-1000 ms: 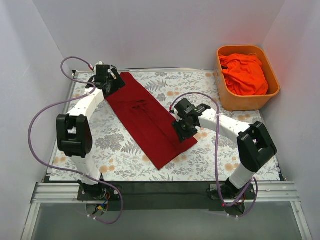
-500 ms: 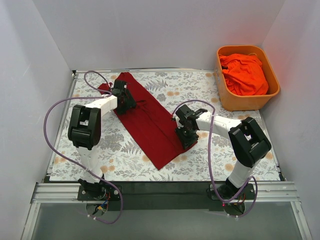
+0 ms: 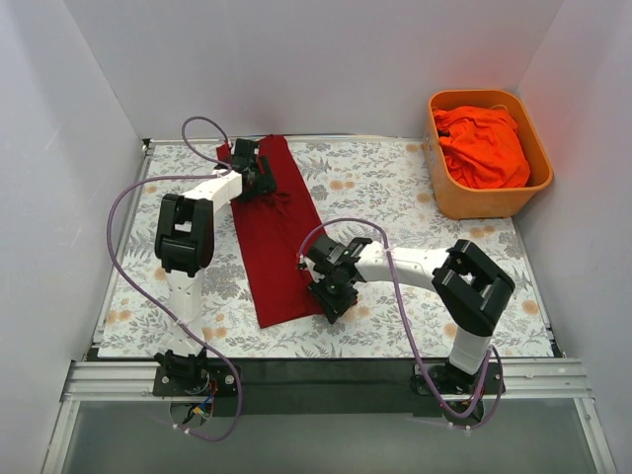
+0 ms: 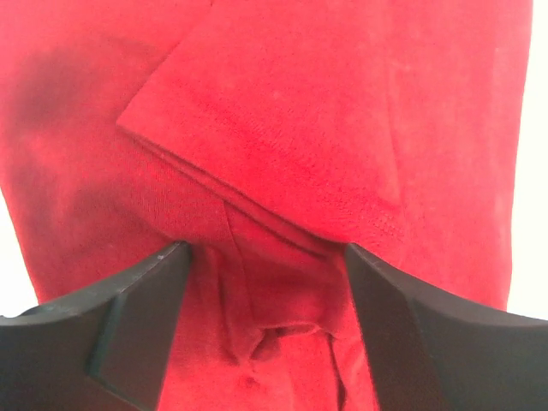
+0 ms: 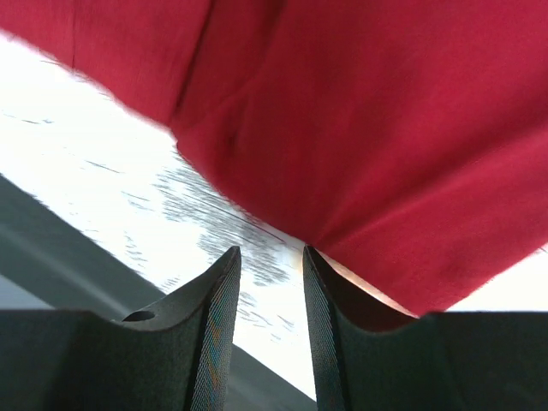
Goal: Fold and stack the t-shirts
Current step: Fold the tshirt
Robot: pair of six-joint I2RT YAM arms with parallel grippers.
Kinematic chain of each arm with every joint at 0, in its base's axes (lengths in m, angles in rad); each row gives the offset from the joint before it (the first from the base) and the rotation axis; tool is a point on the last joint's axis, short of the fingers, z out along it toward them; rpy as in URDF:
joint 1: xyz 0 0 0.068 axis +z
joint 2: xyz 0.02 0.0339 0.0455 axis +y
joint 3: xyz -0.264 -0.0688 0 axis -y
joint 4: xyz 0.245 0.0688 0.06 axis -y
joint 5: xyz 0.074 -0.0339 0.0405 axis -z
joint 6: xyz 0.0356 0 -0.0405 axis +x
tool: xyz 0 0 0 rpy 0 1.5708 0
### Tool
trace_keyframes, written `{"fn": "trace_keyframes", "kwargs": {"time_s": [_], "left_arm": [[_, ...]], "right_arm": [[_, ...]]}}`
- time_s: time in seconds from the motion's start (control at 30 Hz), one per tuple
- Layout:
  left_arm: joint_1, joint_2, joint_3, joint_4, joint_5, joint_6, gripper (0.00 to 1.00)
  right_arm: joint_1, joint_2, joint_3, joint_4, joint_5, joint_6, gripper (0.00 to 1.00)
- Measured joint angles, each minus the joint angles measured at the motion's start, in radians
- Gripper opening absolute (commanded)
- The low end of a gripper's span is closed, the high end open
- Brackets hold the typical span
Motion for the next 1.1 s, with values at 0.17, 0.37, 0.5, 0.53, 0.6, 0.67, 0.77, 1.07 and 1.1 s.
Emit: {"fn": "trace_keyframes", "kwargs": {"time_s": [0.17,0.37,0.5,0.53,0.6,0.67,0.77,1.07,1.1], "left_arm": [[0.000,-0.002,0.018,-0.011,0.018,0.026,0.79],[-0.008,-0.317,-0.260,-0.094,0.023,-0.047,0.98],[-0.033,-0.684,-0.465,-0.139,0.023,-0.134,0.98],[-0.046,-0.764,-0.517,-0.141,0.026,-0.154,0.97],[-0.084,-0.915,-0.621,-0.179,0.036,-0.209,0.93],[-0.131,-1.027,-0.739,-0.217,0.056,-0.263,0.88],[-0.193,-1.094,-0.885,-0.289,0.096,-0.343,0.84],[-0.236,-1.111,-1.037,-0.431,0.129,-0.470,0.66],[-0.238,-1.104,-1.038,-0.433,0.130,-0.475,0.65]], "right_arm": [[0.023,0.015,0.040,-0.020,0.010,0.017,0.45],[-0.019,-0.074,0.059,-0.033,0.085,0.040,0.55],[-0.130,-0.181,0.044,-0.018,0.105,0.050,0.54],[-0.164,-0.204,0.033,-0.014,0.105,0.052,0.53],[-0.235,-0.236,0.001,0.004,0.097,0.056,0.52],[-0.282,-0.251,-0.046,0.024,0.084,0.065,0.50],[-0.297,-0.251,-0.098,0.051,0.063,0.080,0.49],[-0.293,-0.251,-0.216,0.204,-0.033,0.175,0.47],[-0.293,-0.249,-0.219,0.216,-0.039,0.183,0.46]]}}
